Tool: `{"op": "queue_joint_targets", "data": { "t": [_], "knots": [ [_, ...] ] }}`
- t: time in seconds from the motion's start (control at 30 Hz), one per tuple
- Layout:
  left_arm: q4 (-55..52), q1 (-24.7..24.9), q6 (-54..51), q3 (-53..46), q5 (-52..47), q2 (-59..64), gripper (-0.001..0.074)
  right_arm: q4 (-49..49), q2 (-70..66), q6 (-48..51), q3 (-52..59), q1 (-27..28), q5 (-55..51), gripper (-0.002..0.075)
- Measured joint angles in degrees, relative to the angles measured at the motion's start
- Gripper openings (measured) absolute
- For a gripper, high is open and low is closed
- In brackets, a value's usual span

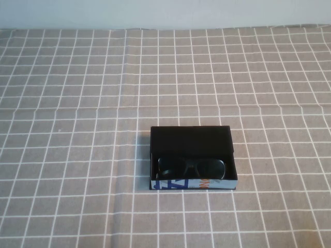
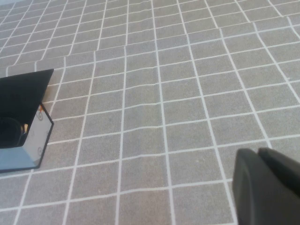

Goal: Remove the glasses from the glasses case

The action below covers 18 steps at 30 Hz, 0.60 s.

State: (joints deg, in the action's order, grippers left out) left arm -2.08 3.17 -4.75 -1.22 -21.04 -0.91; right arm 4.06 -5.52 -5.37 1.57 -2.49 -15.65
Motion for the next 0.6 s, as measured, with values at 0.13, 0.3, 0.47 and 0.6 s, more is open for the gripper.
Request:
{"op": "queue_joint_targets", "data": {
  "t": [0.13,0.3,0.47,0.6],
  "knots": [
    [0.00,0.00,0.00,0.00,0.00,0.00,-0.0005,0.00,0.00,0.00,0.00,0.00,0.00,-0.0018],
    [0.00,0.00,0.00,0.00,0.00,0.00,-0.0005,0.00,0.00,0.00,0.00,0.00,0.00,-0.0018],
    [0.00,0.00,0.00,0.00,0.00,0.00,-0.0005,-0.22,0.00,0.00,0.00,0.00,-0.10,-0.0018],
    [0.00,0.00,0.00,0.00,0.00,0.00,-0.0005,-0.46,0.00,0.00,0.00,0.00,-0.20,-0.0018]
  ]
}}
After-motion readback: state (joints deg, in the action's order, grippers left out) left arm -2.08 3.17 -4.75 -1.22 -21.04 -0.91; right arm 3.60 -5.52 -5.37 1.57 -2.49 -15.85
